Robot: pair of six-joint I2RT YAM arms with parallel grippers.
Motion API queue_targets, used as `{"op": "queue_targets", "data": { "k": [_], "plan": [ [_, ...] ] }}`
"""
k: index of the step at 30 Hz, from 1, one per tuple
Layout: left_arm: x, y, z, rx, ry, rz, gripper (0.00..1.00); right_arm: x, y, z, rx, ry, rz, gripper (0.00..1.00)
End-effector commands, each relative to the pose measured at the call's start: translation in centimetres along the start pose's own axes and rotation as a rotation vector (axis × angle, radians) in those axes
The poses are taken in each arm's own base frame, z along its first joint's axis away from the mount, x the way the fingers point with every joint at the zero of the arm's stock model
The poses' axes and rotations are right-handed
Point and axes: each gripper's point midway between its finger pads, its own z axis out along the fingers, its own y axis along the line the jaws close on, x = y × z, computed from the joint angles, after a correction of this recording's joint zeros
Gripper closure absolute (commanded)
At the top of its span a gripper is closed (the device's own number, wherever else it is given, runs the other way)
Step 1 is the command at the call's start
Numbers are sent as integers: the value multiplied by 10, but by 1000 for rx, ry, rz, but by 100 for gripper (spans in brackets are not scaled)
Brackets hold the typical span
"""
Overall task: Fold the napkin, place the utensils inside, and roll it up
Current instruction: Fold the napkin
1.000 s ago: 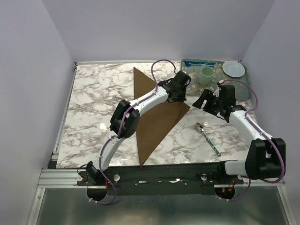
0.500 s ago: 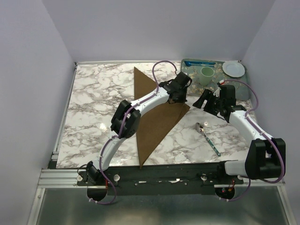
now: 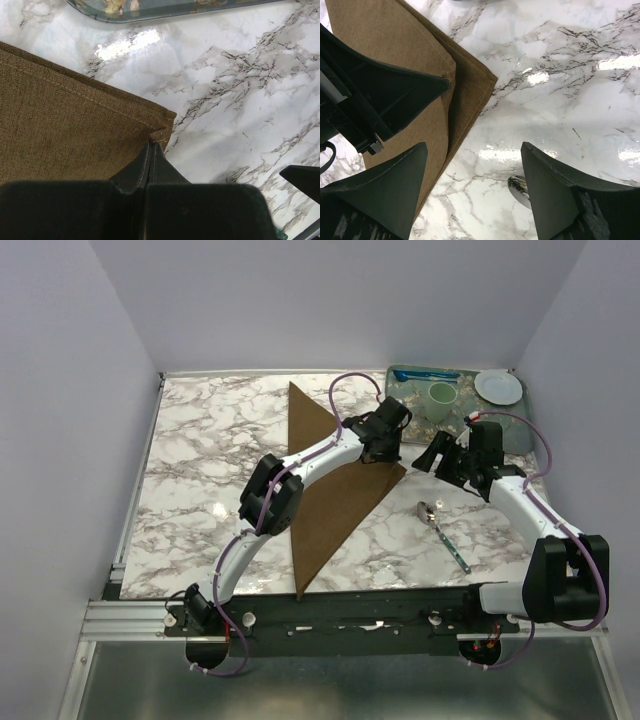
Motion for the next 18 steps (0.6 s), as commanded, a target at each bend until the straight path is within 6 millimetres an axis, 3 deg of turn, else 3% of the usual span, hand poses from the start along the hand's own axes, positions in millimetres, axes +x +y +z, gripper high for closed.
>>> {"op": "queue_targets", "data": {
  "k": [1,8,14,18],
  "plan": [
    [5,-10,6,32,14,2,100,6,-3,-2,-4,21,-1,16],
    [8,-9,4,30,22,-4,100,8,-6,-1,3,25,-1,16],
    [-17,-21,-22,47,-52,-6,100,9,-4,0,-8,34,4,16],
    [-18,-25,-17,60,-47,-9,100,9,-2,0,-12,34,6,16]
  ]
}}
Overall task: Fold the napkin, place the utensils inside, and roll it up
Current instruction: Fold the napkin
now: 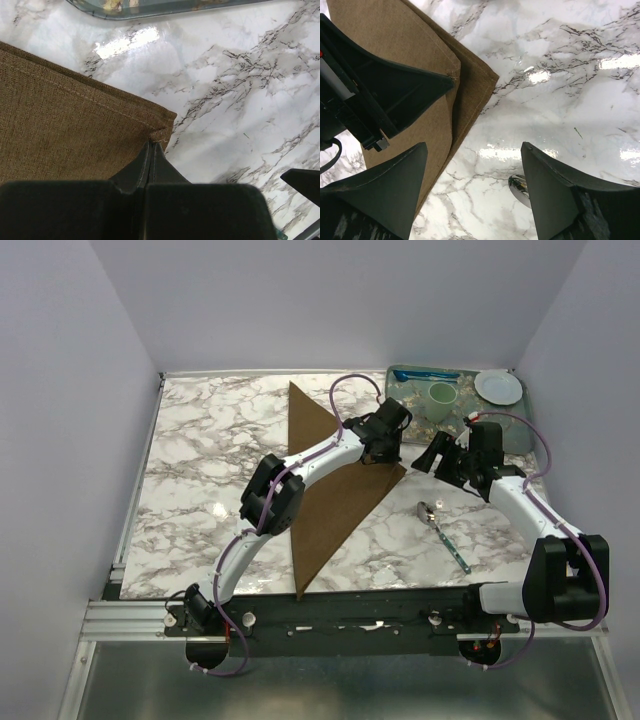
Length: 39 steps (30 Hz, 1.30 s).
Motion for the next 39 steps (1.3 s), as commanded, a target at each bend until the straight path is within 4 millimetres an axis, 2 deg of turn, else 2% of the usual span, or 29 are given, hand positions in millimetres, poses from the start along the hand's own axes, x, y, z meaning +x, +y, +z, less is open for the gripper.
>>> {"op": "queue_targets", "data": {
  "k": [1,6,33,34,36,37,38,39],
  "plan": [
    [-19,-24,-18,57,-48,-3,100,7,-3,-1,-6,24,8,16],
    [-6,-18,-8,50,-11,-10,100,7,-4,-3,-3,19,6,16],
    [14,-17,19,73,43,-13,100,11,-6,1,-3,35,10,16],
    [14,-17,19,72,42,-13,97,12,-6,1,-4,39,11,16],
    [10,-19,17,86,35,-8,84,12,-6,1,-4,39,9,16],
    [10,-21,14,95,35,-7,68,14,-7,2,-2,43,9,16],
    [8,-26,9,112,35,-6,60,14,-8,2,4,45,7,16],
    [1,-32,-5,139,21,-6,53,15,-8,2,3,45,6,16]
  ]
}}
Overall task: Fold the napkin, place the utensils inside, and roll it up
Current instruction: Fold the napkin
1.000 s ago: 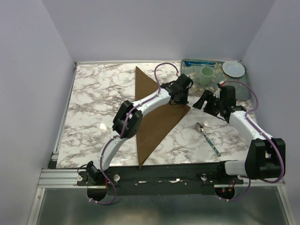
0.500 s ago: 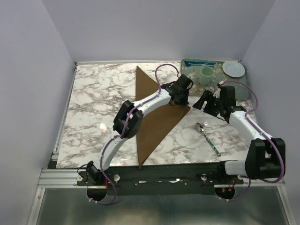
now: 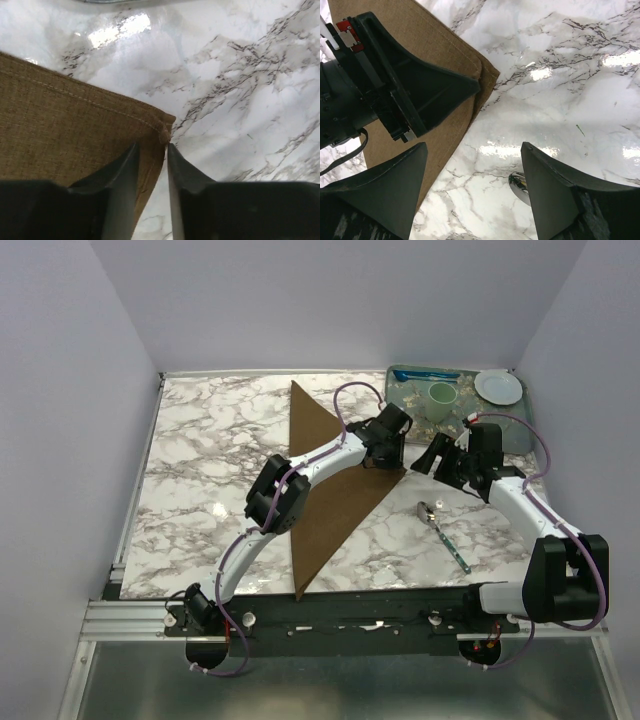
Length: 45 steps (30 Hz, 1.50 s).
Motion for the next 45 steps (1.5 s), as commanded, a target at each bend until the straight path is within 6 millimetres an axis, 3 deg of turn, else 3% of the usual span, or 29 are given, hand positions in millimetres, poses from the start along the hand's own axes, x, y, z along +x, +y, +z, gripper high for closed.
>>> {"op": "queue_targets", "data": {
  "k": [1,4,6,8,9,10,11,12,13,14,15,17,18,20,21,22,24,30,31,33,34,38,41,45],
  "plan": [
    [-20,-40,-36,133,-52,19,44,11,-9,2,15,36,3,16],
    [-44,-50,-87,188,-146,11,33,14,-13,5,18,48,-30,16],
    [-51,-50,-122,216,-174,2,32,14,-12,8,13,60,-50,16],
    [-56,-34,-145,212,-181,-7,36,21,2,15,-27,100,-106,17],
    [-44,-20,-163,196,-171,-16,39,22,8,27,-35,145,-118,19],
    [-37,-8,-171,193,-167,-22,50,34,19,33,-53,197,-142,20],
    [-36,16,-179,167,-174,-54,55,39,24,40,-55,218,-150,21],
    [-3,38,-187,156,-121,-76,59,43,28,53,-52,249,-157,24],
    [8,51,-191,154,-109,-92,70,53,40,57,-72,276,-179,25],
    [21,66,-194,149,-91,-108,74,59,50,61,-97,296,-185,28],
    [55,82,-199,137,-46,-120,78,62,59,63,-117,302,-195,34],
    [80,90,-205,152,-38,-131,86,77,87,65,-177,322,-248,36],
    [107,100,-211,150,-16,-148,88,83,97,65,-211,331,-265,38],
    [122,105,-215,169,-30,-174,93,100,125,63,-300,361,-288,39],
    [143,113,-218,169,-17,-218,93,112,137,59,-362,400,-283,41],
    [148,113,-220,186,-28,-233,94,122,152,57,-417,416,-295,41],
    [171,119,-223,203,-12,-277,96,138,161,58,-453,467,-268,43],
    [203,132,-226,199,-8,-355,99,181,208,52,-588,579,-277,48],
    [205,131,-226,207,-12,-389,100,190,224,48,-635,581,-296,49],
    [216,137,-225,197,-2,-418,100,206,233,49,-659,629,-280,50],
    [219,139,-225,195,1,-425,100,215,245,46,-681,640,-296,50],
    [223,141,-229,195,-15,-443,100,237,253,53,-675,684,-282,50],
    [201,146,-237,140,-92,-411,100,232,244,56,-620,652,-255,51],
    [137,145,-250,122,-219,-410,99,220,232,53,-567,600,-268,50]
  ]
}}
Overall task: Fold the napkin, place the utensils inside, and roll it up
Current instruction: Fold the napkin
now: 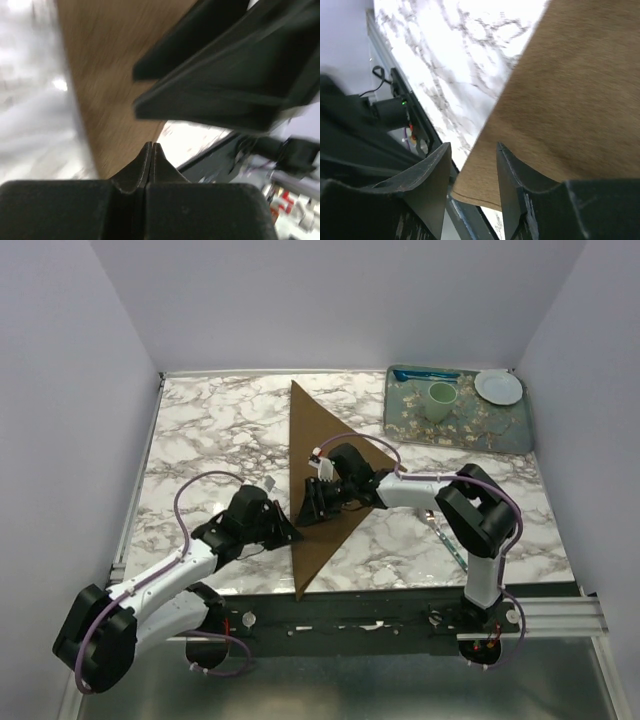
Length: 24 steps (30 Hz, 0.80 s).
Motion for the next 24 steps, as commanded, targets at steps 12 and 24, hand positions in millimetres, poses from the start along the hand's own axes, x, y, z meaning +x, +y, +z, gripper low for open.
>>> {"op": "queue_targets", "data": {
  "k": [12,24],
  "plan": [
    [-233,-52,55,132,-308,-38,100,-13,-14,-27,29,-63,43,52],
    [-288,10,145,108,-196,-157,100,-42,8,19,-122,-12,-14,67]
  ]
}}
